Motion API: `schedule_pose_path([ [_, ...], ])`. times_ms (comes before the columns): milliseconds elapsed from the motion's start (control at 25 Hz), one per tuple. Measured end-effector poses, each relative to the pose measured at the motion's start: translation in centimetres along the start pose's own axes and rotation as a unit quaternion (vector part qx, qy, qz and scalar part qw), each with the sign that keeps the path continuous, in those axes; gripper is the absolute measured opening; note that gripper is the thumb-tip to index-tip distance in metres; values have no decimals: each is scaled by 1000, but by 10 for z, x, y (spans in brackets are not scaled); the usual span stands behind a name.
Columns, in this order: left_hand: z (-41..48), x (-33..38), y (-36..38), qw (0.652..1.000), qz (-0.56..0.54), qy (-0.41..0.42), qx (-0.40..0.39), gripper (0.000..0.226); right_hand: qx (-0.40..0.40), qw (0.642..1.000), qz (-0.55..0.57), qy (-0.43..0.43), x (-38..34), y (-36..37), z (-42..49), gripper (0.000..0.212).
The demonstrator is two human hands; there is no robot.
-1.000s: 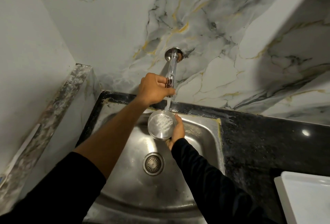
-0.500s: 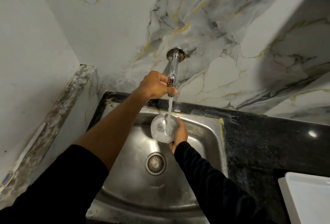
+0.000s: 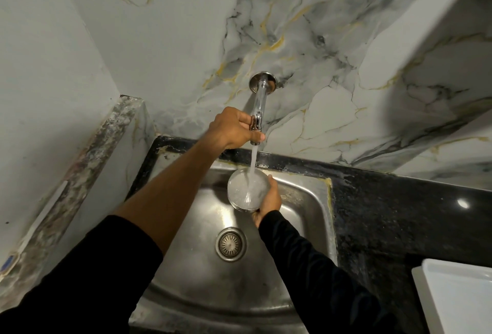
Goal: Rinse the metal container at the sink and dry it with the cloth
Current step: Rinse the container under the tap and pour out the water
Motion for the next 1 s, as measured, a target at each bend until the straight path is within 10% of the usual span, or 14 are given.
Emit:
schedule_pose_path([
  [1000, -1, 4, -1, 1000, 25, -11, 2, 59, 35, 998, 53, -7, 10, 1, -19, 50],
])
Point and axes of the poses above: each hand's wrist, its own z-axis towards the middle knuckle, its own y-axis out of the palm, x = y × z, the point moved 1 cm from there along z, towards the middle knuckle, and after that the axes turned 8 degrees about -z, right-handed, at the moved point
